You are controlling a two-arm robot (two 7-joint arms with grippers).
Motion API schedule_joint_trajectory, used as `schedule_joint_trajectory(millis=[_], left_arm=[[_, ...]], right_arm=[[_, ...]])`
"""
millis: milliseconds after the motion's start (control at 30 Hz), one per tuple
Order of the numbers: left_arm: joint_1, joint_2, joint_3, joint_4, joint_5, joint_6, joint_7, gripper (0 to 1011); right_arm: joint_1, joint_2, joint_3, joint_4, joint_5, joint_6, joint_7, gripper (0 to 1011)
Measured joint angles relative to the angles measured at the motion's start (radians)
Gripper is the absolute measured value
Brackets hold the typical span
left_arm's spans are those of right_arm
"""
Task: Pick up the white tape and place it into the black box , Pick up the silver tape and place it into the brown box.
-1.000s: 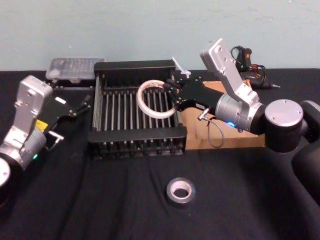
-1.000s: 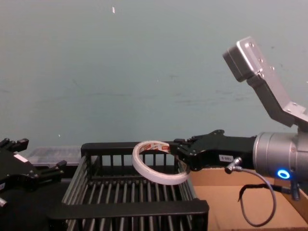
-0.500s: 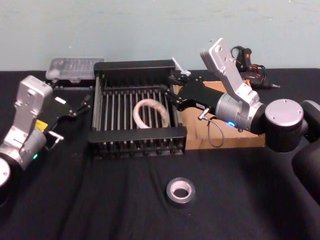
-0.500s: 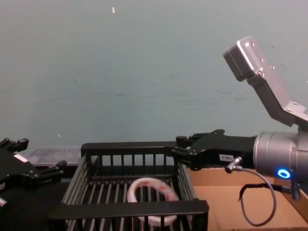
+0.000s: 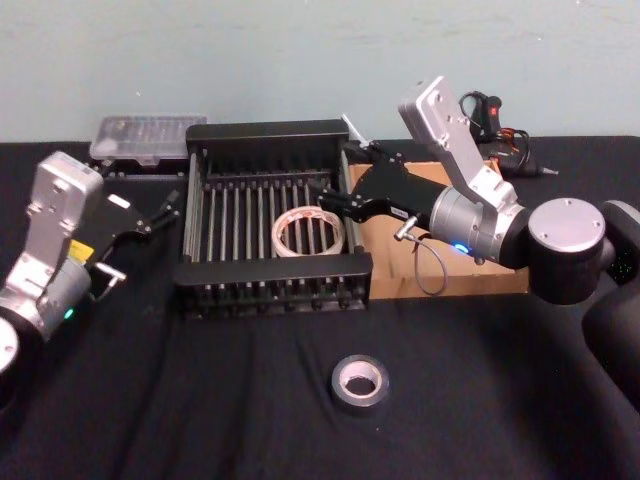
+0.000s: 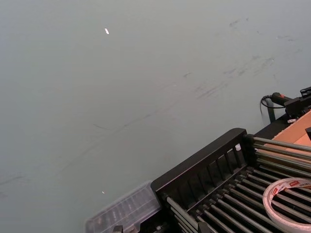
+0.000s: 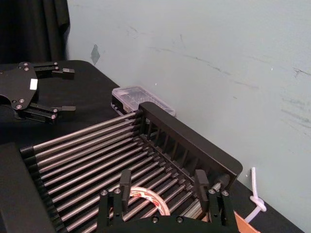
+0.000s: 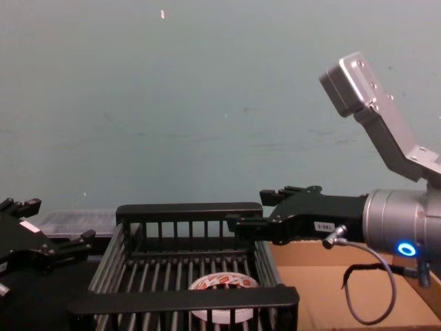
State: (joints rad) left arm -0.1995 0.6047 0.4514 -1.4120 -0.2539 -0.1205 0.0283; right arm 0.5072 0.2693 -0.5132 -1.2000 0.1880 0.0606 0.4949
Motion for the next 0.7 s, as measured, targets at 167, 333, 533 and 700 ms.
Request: schedule_joint_trajectory(millis=[167,333,533,700], left_arm=[[0.0,0.0,0.0,0.0,0.0,0.0,0.0,1001],[0.0,0.0,0.0,0.0,0.0,0.0,0.0,1002],[0.0,0.0,0.0,0.0,0.0,0.0,0.0,1001],[0.0,0.0,0.0,0.0,0.0,0.0,0.0,1001]], right_arm=[[0.0,0.0,0.0,0.0,0.0,0.0,0.0,935],[-0.008,0.003,0.004,-0.017,-0.001,0.006,-0.015,1002],[-0.037,0.019,0.027,-0.074,0.006,0.022,-0.032,1002],[-0.074,0.045,0.05,-0.145,0.027,0.039,-0.038,1002]])
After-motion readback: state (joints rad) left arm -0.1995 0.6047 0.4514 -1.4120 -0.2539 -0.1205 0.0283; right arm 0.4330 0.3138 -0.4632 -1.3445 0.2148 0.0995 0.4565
